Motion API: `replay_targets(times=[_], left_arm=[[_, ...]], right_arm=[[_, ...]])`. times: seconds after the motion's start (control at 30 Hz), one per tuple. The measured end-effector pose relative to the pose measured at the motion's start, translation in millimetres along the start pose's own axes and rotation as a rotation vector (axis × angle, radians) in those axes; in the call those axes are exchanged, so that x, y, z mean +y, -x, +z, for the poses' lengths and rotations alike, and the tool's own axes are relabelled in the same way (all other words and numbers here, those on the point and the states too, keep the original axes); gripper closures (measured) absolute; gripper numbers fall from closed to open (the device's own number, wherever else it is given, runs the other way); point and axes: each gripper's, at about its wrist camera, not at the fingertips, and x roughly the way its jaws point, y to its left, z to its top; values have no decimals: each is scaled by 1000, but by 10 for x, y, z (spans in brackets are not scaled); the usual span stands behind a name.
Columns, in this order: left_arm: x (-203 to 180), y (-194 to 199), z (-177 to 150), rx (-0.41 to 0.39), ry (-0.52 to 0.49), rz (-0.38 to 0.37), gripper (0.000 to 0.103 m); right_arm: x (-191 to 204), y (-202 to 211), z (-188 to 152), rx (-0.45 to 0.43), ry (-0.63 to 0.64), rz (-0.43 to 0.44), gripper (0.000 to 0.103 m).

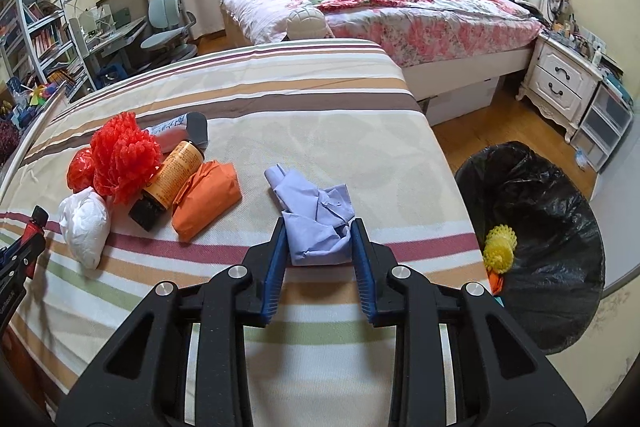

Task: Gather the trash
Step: 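Carry both items over the black bin and open both tools to drop them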

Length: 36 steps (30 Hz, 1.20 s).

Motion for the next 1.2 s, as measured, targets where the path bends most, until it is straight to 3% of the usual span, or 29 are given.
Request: replay_targets(times=[0.8,1.2], left_arm=[[-707,281,107,-71,-103,-116,78],[-1628,419,290,-140,-230,-271,78]], right_arm=[[-584,394,-159,-84,-102,-31,74],[-1268,629,-118,-140,-193,-155,74]])
